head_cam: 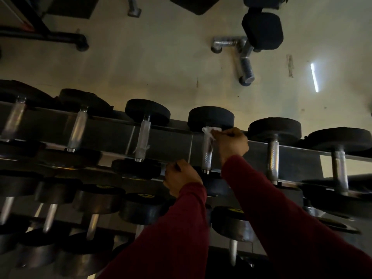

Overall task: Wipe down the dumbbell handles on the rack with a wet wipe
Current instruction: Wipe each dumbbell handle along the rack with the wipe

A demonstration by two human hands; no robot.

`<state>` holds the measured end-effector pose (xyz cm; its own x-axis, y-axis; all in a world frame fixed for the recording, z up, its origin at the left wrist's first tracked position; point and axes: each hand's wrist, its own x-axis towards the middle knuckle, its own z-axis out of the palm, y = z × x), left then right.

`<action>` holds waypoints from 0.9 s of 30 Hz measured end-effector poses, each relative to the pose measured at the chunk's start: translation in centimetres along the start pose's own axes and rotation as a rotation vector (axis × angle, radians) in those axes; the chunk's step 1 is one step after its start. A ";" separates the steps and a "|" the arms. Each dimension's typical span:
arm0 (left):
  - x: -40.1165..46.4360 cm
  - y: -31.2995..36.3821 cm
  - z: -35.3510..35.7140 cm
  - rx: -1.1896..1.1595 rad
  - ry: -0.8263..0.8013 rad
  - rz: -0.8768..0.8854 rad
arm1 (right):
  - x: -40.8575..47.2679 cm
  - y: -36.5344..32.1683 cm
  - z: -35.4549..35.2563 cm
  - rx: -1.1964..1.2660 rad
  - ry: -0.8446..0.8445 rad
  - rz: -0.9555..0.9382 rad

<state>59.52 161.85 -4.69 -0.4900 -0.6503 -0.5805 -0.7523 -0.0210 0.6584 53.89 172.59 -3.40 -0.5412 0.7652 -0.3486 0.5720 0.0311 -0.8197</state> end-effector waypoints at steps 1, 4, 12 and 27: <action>0.0 0.0 0.0 0.000 -0.003 0.001 | 0.0 0.3 0.2 0.065 -0.011 0.045; -0.1 0.1 -0.1 -0.013 -0.003 -0.004 | -0.2 1.0 0.5 0.293 -0.075 0.169; -0.1 0.0 0.0 -0.016 -0.021 0.003 | -2.1 1.1 0.7 -0.082 -0.038 -0.180; 0.1 0.1 0.0 0.029 -0.037 -0.014 | -2.5 0.5 1.5 -0.206 0.012 -0.239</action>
<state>59.42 161.79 -4.64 -0.4950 -0.6213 -0.6074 -0.7713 -0.0077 0.6365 54.60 169.76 -3.62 -0.6687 0.7280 -0.1511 0.5432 0.3396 -0.7679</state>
